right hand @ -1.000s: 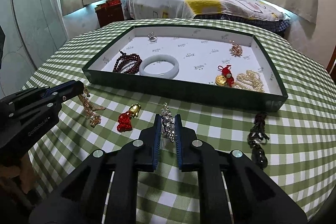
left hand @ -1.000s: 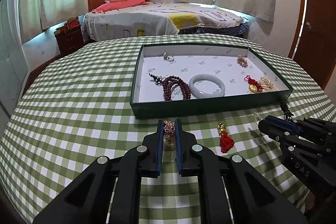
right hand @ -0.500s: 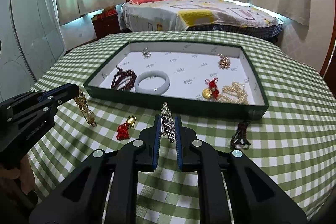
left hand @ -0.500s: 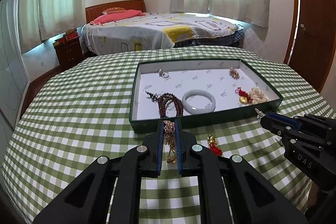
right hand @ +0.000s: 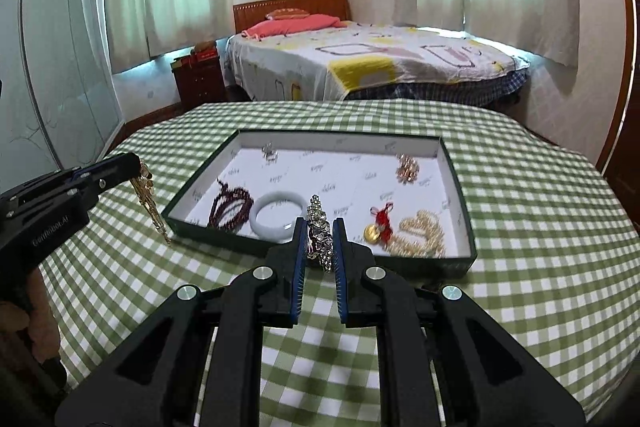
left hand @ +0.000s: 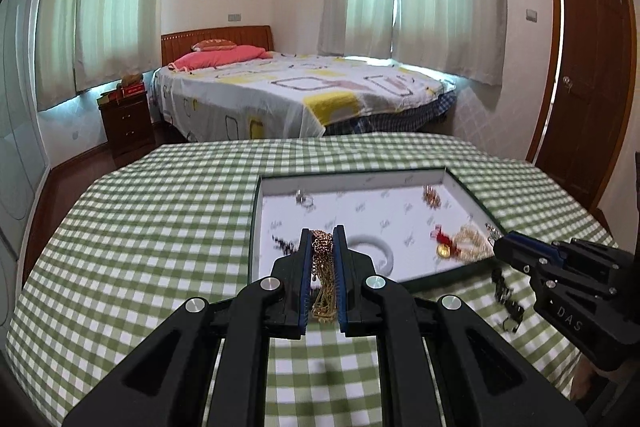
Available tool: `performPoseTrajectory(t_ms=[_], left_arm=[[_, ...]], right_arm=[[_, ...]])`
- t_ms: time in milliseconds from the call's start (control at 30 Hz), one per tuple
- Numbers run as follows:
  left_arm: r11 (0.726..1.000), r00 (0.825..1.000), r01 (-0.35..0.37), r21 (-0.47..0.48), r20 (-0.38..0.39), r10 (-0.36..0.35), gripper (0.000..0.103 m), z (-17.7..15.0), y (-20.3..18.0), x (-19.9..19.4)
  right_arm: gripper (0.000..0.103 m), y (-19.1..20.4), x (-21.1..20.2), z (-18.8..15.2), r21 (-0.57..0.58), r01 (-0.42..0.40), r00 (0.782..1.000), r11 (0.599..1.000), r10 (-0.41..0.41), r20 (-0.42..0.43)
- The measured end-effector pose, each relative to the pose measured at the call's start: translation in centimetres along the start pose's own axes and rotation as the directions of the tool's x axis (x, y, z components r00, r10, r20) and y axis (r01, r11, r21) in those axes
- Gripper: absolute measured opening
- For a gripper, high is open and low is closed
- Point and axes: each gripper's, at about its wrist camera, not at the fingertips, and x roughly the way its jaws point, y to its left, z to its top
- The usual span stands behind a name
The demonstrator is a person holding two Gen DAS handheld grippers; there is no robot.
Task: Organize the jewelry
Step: 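Carry the chain and rhinestone brooch over the tray and open both tools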
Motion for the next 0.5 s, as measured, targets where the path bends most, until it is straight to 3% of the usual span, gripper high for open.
performPoseTrajectory(t_ms=[500], left_arm=[[0.999,0.994,-0.022,0.046,0.109,0.017,0.011,5.7,0.2,3.9]], right_arm=[[0.013,-3.7,2.8,5.2,0.001,0.072,0.995,0.997,-0.072,0.071]])
